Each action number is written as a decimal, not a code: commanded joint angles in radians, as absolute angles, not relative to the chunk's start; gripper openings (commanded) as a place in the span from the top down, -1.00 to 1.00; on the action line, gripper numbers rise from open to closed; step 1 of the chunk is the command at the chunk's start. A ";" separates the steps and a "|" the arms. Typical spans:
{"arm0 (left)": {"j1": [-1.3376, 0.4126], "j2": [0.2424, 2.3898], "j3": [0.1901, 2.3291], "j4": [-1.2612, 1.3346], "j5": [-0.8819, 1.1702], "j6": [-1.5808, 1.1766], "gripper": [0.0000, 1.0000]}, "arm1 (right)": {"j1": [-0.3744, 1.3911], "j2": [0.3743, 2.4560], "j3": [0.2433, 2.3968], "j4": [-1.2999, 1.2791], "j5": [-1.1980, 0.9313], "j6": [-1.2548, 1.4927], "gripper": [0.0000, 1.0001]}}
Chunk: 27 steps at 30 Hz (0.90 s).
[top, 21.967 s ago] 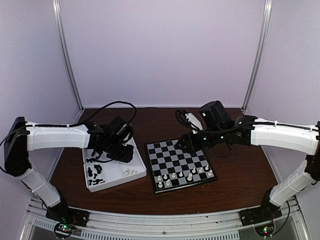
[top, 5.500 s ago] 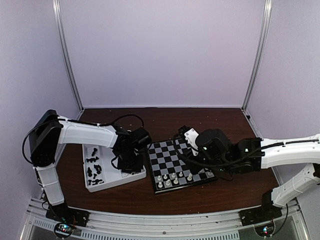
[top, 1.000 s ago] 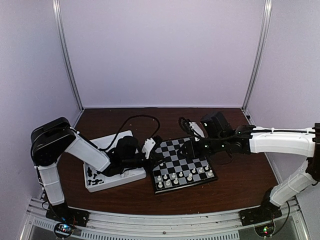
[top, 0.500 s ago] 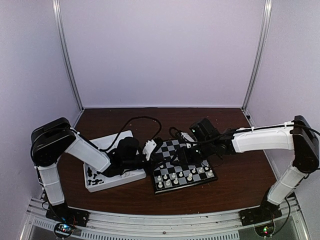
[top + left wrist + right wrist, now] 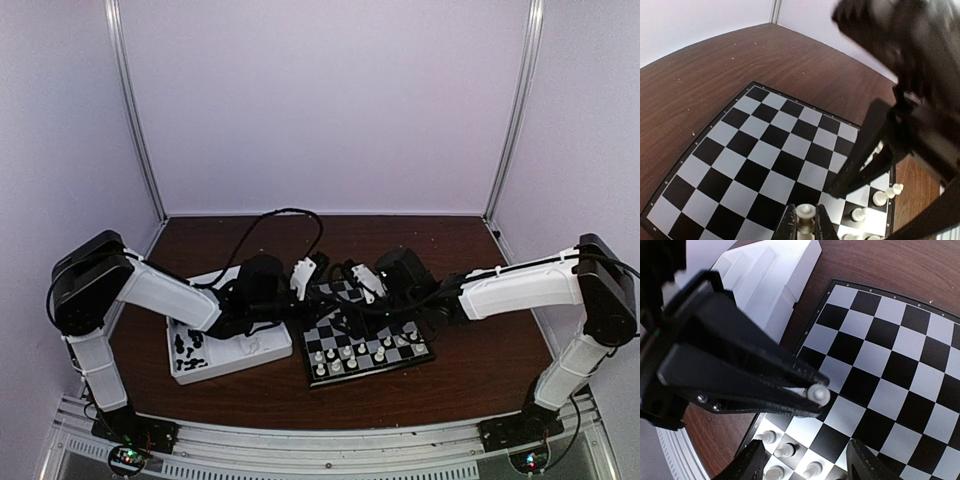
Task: Set up the chess pieces on the board
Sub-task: Place the chess piece on the chessboard.
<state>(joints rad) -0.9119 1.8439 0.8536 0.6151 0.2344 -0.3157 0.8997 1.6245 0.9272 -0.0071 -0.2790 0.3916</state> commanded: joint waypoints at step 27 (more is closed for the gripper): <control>-0.916 1.775 0.937 0.603 0.291 -0.563 0.87 | 0.934 1.629 0.867 0.251 -0.053 0.335 0.00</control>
<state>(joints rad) -0.9115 1.7977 0.9306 0.5430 0.2668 -0.5385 0.9279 1.6245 0.8639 0.2111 -0.0887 0.3222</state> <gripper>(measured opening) 0.093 0.528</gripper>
